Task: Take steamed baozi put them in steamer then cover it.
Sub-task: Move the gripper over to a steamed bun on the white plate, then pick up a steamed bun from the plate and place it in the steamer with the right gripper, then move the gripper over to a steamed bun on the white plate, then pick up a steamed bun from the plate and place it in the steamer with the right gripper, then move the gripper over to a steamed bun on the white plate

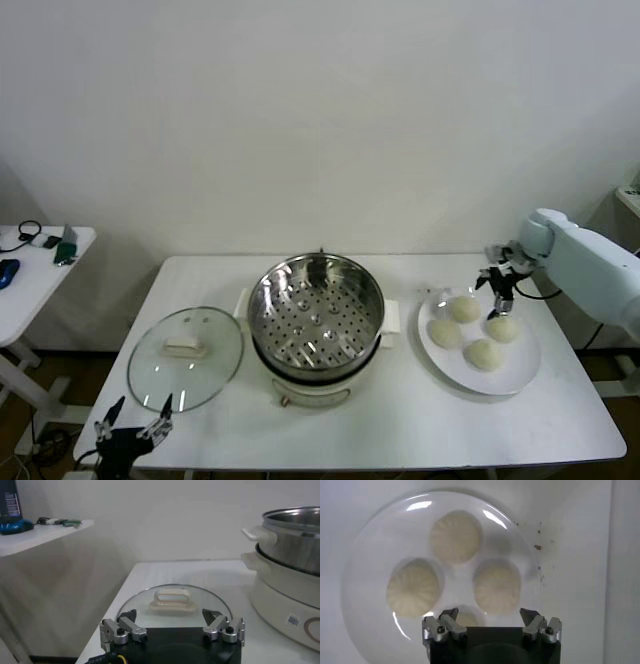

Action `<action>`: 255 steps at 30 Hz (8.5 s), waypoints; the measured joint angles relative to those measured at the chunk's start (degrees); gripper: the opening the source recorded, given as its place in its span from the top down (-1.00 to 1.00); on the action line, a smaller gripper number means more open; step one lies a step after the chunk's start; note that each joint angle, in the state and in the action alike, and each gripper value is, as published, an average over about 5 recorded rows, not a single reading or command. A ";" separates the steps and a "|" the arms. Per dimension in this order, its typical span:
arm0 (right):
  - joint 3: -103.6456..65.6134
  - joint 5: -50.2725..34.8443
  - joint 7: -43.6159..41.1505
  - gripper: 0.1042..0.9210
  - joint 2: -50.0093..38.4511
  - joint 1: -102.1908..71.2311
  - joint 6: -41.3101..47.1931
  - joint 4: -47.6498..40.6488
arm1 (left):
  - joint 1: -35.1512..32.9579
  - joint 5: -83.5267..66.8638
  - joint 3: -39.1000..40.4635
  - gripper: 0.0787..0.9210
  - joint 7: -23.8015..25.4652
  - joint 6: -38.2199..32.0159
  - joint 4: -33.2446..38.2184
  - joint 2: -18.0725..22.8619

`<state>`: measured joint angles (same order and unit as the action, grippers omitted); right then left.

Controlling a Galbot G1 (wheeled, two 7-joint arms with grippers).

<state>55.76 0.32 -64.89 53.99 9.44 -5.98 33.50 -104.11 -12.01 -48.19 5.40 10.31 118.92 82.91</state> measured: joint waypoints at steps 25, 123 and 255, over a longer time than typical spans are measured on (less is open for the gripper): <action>-6.20 6.01 1.72 -0.38 6.31 -2.56 -1.60 -8.99 | -0.24 0.00 0.10 -0.77 -0.07 0.14 -0.04 0.08; 54.08 -34.62 7.67 -0.76 -2.85 47.84 3.63 41.86 | 1.34 0.32 1.01 -0.77 -1.23 1.76 2.61 0.93; 39.48 -47.16 8.37 -0.76 16.40 37.20 17.96 36.98 | -1.23 0.25 0.49 -0.77 -2.17 1.14 7.09 3.20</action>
<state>95.25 -46.84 -56.52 70.38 46.65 11.98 70.47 -105.34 -11.76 -47.70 3.23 11.45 126.02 86.10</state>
